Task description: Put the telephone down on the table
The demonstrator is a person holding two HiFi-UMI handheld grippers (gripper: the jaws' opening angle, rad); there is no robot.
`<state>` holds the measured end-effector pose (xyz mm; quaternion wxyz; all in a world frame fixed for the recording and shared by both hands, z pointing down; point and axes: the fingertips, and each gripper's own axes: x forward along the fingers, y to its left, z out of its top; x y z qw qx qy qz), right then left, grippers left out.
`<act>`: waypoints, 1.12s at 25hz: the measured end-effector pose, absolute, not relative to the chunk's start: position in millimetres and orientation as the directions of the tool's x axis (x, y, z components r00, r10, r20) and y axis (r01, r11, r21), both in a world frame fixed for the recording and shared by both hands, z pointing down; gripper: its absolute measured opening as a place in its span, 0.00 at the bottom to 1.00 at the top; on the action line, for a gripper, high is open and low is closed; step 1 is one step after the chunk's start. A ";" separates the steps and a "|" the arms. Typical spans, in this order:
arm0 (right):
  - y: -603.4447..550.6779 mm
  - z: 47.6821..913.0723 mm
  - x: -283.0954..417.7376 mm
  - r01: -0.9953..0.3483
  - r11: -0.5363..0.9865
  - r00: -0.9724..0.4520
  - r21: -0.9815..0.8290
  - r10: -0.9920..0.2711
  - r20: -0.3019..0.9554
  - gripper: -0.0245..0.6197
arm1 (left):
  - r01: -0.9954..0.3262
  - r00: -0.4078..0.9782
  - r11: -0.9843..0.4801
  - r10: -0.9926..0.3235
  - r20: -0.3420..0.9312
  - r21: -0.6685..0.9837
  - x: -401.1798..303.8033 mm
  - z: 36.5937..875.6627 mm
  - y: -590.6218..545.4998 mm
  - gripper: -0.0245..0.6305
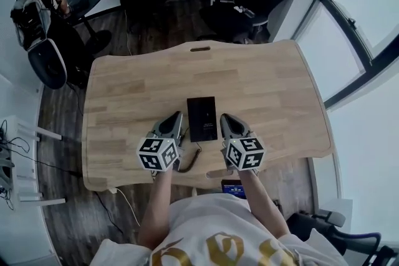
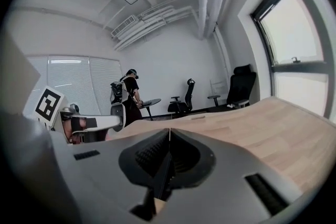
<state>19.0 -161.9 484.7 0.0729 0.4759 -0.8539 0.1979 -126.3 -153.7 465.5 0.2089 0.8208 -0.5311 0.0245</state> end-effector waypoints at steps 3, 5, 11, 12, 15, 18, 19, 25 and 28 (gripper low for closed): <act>-154.8 470.7 21.5 -0.848 0.475 -0.527 -0.234 -0.800 0.286 0.06 | -0.878 0.442 -0.361 -0.862 0.247 0.315 -122.1 457.4 -147.4 0.05; -151.3 465.0 22.3 -0.850 0.478 -0.524 -0.222 -0.805 0.276 0.06 | -0.878 0.449 -0.374 -0.861 0.238 0.299 -117.9 452.7 -144.0 0.05; -147.3 462.0 18.3 -0.855 0.479 -0.518 -0.200 -0.810 0.276 0.06 | -0.889 0.446 -0.398 -0.863 0.236 0.224 -118.1 448.4 -139.7 0.05; -147.1 461.8 17.0 -0.855 0.480 -0.518 -0.196 -0.809 0.279 0.05 | -0.891 0.444 -0.397 -0.864 0.237 0.222 -119.7 448.3 -139.9 0.05; -147.3 460.9 13.6 -0.855 0.480 -0.517 -0.193 -0.808 0.282 0.05 | -0.893 0.437 -0.389 -0.869 0.233 0.227 -125.0 446.7 -140.9 0.05; -149.5 462.4 14.2 -0.858 0.475 -0.513 -0.195 -0.810 0.284 0.05 | -0.892 0.437 -0.388 -0.870 0.228 0.231 -126.7 446.5 -142.7 0.05; -149.9 463.5 14.3 -0.857 0.476 -0.515 -0.197 -0.809 0.285 0.05 | -0.892 0.438 -0.387 -0.870 0.227 0.234 -127.0 447.3 -142.8 0.05; -154.4 465.4 15.8 -0.856 0.475 -0.516 -0.202 -0.806 0.291 0.06 | -0.881 0.447 -0.388 -0.870 0.208 0.269 -129.4 448.4 -145.8 0.05; -156.5 466.0 17.4 -0.858 0.472 -0.512 -0.201 -0.809 0.289 0.05 | -0.878 0.449 -0.388 -0.869 0.207 0.280 -129.1 449.5 -148.1 0.05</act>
